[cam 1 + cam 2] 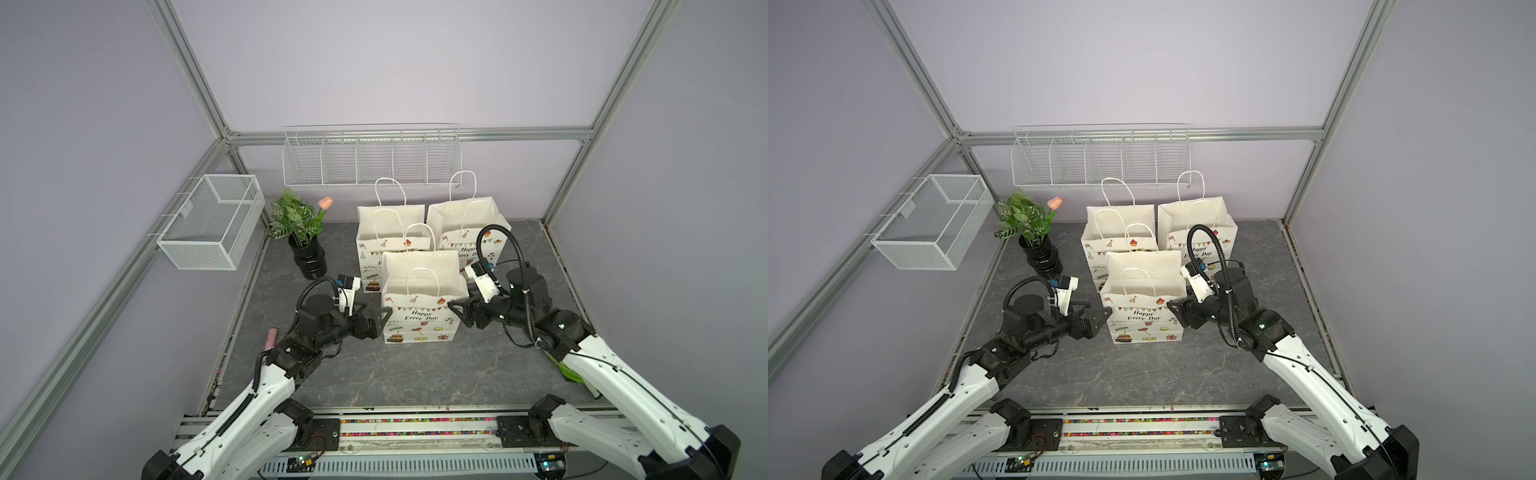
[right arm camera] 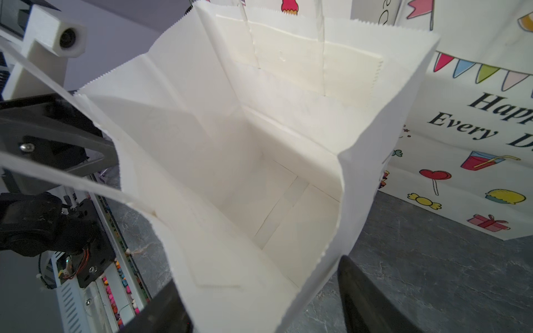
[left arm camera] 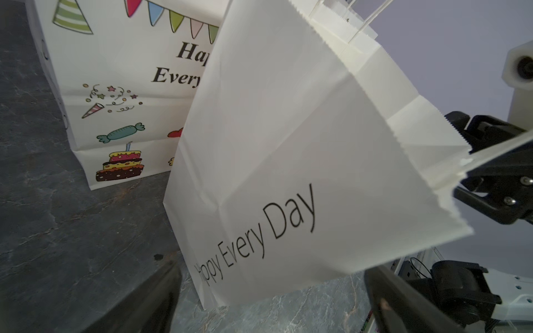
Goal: Put away the paper bag
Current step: Pick up the paper bag from the center of the board.
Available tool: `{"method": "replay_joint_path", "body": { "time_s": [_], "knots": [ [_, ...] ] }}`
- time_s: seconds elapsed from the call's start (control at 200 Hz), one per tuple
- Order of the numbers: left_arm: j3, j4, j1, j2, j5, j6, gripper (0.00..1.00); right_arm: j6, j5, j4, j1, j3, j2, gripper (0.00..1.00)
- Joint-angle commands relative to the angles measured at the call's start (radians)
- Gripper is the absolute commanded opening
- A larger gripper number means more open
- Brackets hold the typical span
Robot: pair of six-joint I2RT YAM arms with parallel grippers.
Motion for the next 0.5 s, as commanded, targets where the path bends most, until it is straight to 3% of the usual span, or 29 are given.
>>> {"method": "replay_joint_path", "body": {
  "time_s": [0.0, 0.495],
  "knots": [
    [0.019, 0.044, -0.011, 0.016, 0.02, 0.021, 0.99, -0.02, 0.004, 0.04, 0.007, 0.019, 0.02, 0.68],
    [0.062, 0.064, -0.015, 0.048, 0.028, 0.035, 0.95, -0.015, -0.015, 0.046, 0.016, 0.023, 0.01, 0.26]
  ]
}}
